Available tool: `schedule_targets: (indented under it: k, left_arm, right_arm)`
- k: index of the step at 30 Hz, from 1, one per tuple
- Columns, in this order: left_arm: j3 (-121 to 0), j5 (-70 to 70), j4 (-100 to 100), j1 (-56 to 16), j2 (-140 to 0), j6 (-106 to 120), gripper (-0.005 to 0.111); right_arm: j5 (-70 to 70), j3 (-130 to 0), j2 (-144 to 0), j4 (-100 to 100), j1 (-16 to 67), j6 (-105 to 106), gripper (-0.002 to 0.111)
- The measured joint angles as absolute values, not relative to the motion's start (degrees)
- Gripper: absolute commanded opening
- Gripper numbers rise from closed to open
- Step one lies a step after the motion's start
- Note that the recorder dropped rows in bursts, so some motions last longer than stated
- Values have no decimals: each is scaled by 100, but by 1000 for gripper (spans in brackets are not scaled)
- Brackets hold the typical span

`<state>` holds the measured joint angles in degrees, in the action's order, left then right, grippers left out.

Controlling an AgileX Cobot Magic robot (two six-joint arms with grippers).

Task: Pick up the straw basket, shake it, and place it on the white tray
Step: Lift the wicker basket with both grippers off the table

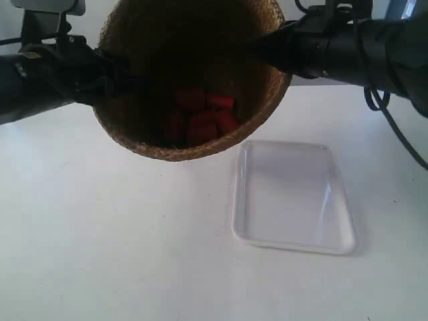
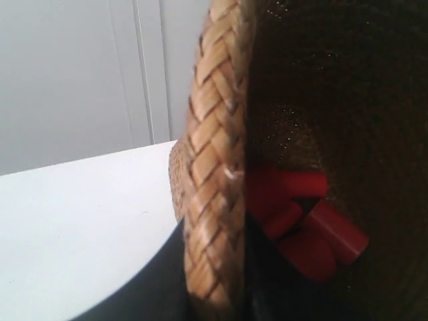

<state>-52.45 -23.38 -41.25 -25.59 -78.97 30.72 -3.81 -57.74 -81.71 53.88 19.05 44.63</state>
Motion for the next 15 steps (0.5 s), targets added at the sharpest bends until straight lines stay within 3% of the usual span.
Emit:
schedule_targets:
  k: [15]
  left_arm:
    - [-3935,-3043,-3942,-3276,-7025,2851,0]
  right_arm:
    - [-1390,-4225,-7179,5221,2831,3928,0]
